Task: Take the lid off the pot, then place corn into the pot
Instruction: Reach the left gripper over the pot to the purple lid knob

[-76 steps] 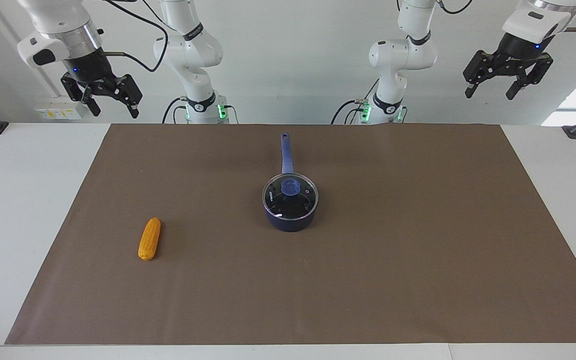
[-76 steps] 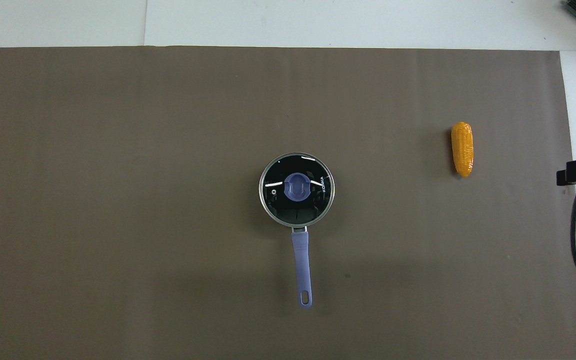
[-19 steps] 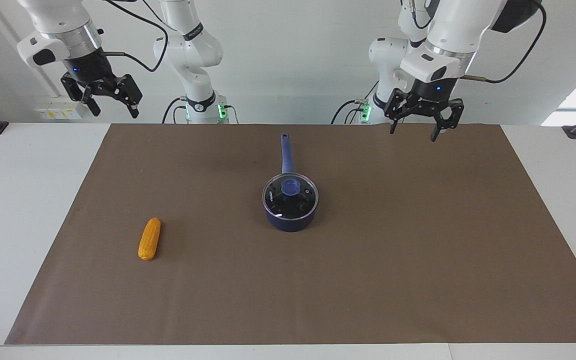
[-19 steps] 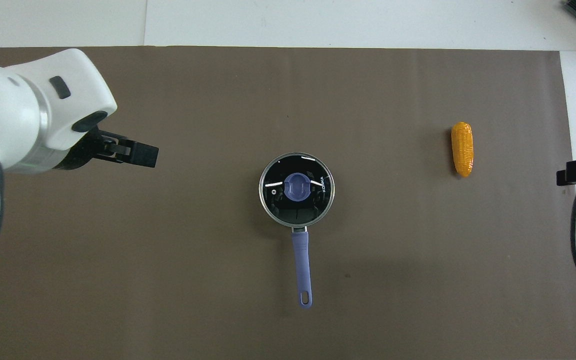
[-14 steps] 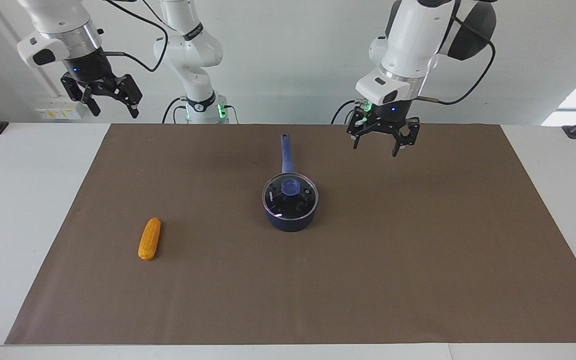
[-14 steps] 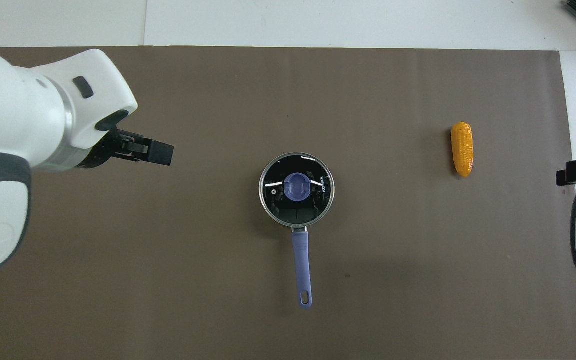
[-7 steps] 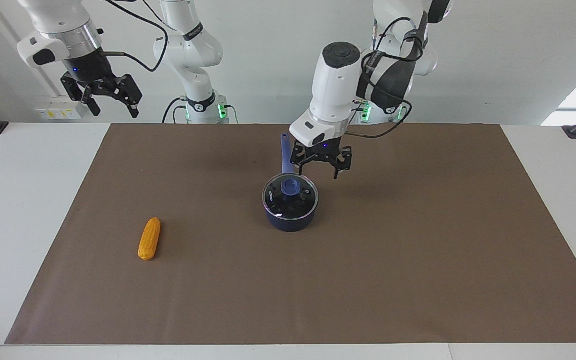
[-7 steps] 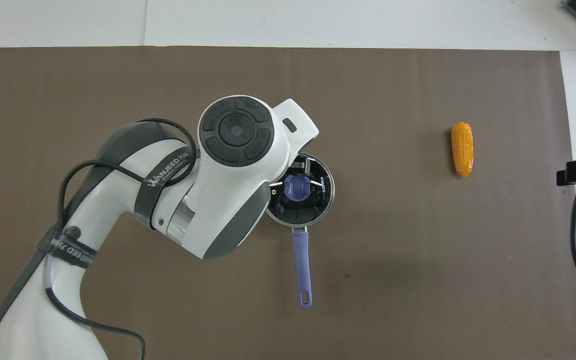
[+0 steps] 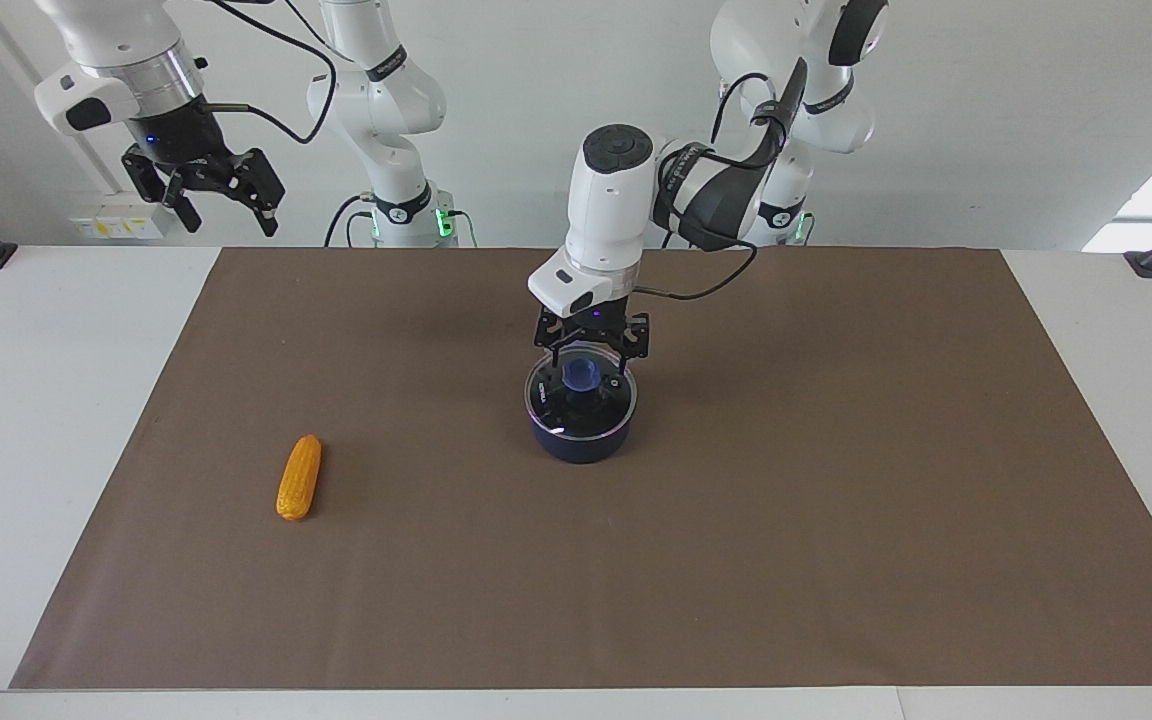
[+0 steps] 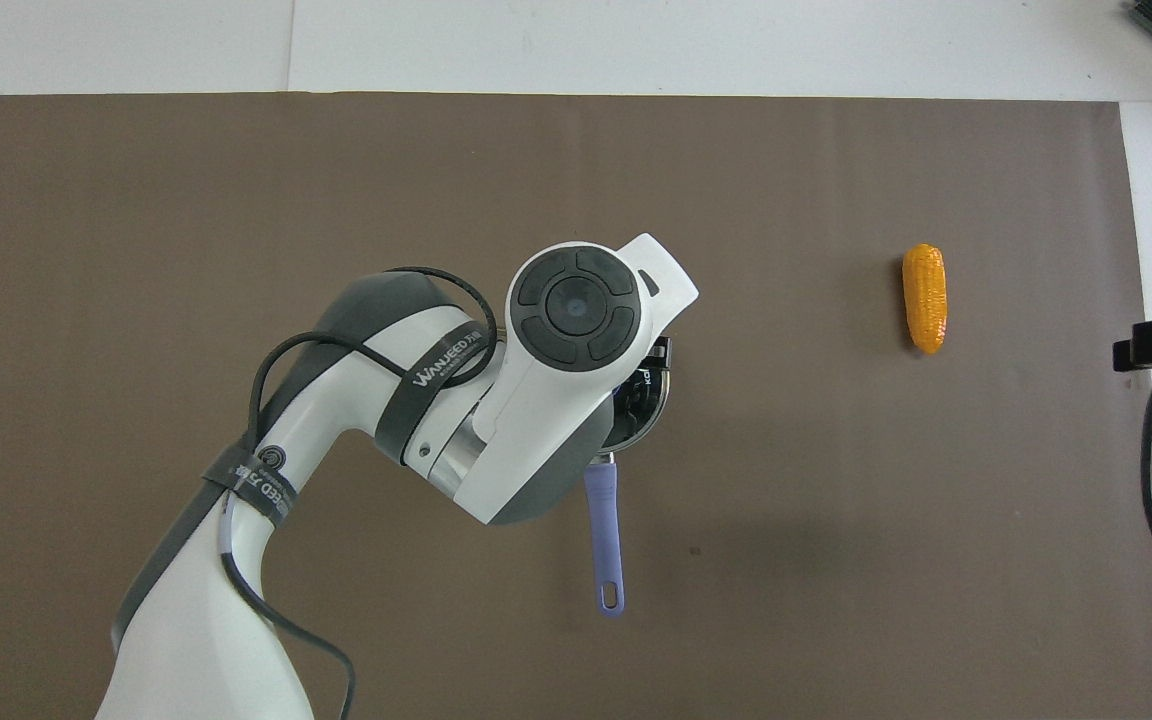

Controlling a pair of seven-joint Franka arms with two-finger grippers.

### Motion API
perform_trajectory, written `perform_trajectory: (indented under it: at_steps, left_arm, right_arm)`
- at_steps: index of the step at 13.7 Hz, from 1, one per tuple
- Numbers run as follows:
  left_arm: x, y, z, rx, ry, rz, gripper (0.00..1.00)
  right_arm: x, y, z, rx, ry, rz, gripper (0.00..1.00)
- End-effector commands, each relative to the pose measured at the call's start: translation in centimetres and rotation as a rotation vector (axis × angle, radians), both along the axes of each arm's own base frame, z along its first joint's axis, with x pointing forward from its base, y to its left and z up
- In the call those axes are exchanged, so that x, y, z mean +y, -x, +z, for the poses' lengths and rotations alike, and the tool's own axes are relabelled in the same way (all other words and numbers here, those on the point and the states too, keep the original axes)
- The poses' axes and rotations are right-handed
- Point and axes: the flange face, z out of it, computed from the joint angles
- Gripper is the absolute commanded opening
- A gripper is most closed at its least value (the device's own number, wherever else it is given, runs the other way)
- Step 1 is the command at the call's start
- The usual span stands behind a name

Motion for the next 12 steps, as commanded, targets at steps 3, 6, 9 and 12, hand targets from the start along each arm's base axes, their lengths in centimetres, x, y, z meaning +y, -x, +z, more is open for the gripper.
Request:
perform_trajectory:
  at_steps: [3, 6, 9, 12]
  left_arm:
    - [-1.4, 1.4, -2.9, 0.003, -0.032, 0.007, 1.00]
    - [-1.5, 1.5, -4.0, 0.007, -0.047, 0.007, 1.00]
    - [-1.3, 1.6, -4.6, 0.006, -0.057, 0.005, 1.00]
    - [-1.1, 1.6, -4.7, 0.002, -0.079, 0.005, 1.00]
  right_arm:
    - [0.1, 0.5, 0.4, 0.006, -0.007, 0.011, 1.00]
    - [0.1, 0.6, 0.4, 0.007, -0.007, 0.015, 1.00]
    - [-0.6, 1.0, -0.7, 0.013, 0.010, 0.009, 1.00]
    - [-0.9, -1.9, -6.1, -0.059, 0.020, 0.035, 1.00]
